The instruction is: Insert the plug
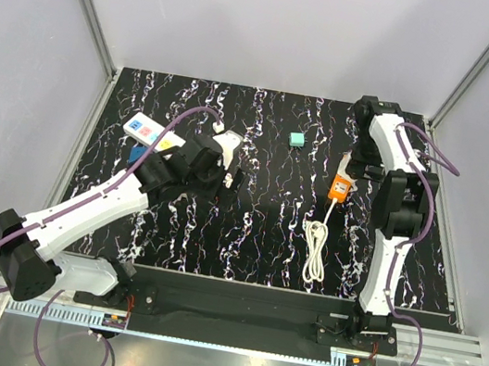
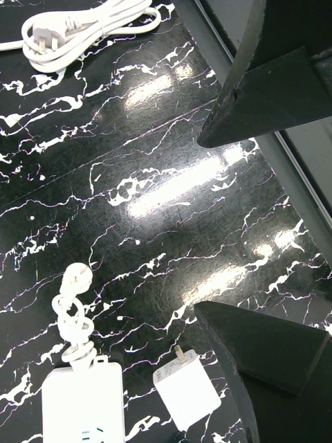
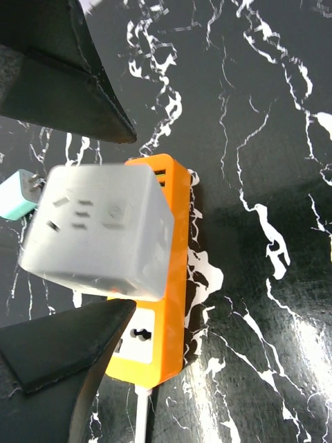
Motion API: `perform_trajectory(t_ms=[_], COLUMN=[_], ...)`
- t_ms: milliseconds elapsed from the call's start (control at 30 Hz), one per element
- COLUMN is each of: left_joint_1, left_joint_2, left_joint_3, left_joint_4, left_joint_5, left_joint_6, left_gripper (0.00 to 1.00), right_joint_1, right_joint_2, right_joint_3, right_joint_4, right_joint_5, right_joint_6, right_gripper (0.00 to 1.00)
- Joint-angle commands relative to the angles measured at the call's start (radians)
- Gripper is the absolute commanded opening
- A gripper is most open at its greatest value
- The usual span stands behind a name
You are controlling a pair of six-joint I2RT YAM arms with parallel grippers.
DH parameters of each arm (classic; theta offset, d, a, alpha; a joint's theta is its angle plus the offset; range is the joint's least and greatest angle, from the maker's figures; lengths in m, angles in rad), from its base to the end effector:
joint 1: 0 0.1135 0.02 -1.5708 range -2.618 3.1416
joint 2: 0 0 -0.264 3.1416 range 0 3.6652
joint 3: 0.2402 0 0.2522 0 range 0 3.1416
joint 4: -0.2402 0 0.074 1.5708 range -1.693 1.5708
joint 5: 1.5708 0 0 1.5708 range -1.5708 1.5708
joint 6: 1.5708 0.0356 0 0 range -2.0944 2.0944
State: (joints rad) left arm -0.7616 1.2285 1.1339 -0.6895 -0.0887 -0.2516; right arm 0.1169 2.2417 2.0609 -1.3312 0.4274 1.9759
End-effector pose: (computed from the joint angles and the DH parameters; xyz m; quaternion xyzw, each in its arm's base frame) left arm 0.1892 -0.1760 0.3215 0.2163 0.8972 -0.1500 0.3547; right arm 0.4408 0.0369 0.2290 0.7865 0.5794 -0.0813 0.1979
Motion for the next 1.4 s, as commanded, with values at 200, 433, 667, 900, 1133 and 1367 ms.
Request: perform_trajectory(t_ms=[200, 433, 667, 900, 1133, 1367], left_joint_1=[0.002, 0.002, 0.002, 0.001, 0.001, 0.001], left_joint_2=[-0.034, -0.034, -0.040, -0.058, -0.075, -0.052], left_joint_3=[-0.008, -0.008, -0.013, -0.006, -0.017, -0.023], left_joint_4=[0.025, 0.025, 0.025, 0.031, 0.054, 0.058], left_joint_5=[-0.026, -0.028, -0.037, 0.009, 0.053, 0.063], left_joint_6=[0.011, 0.009, 0.012, 0.009, 0.014, 0.020], left_gripper=[0.99, 0.99, 0.99, 0.99, 0.99, 0.99], right_joint_1=[0.001, 0.001, 0.000, -0.150, -0.232, -0.232], right_joint_2=[-0.125, -0.169, -0.260, -0.335, -0.318, -0.373], right_joint_3=[-0.064, -0.125, -0.202, -0.355, -0.352, -0.438], right_joint_4=[-0.178, -0.076, 0.313, 0.595, 0.509, 0.587], right_joint_5=[0.091, 0.140, 0.188, -0.314, -0.550, -0.610], right_joint_6=[0.092, 0.008, -0.721, -1.472, -1.919, -2.296], right_gripper=[1.00, 0.99, 0.94, 0.98, 0.98, 0.98])
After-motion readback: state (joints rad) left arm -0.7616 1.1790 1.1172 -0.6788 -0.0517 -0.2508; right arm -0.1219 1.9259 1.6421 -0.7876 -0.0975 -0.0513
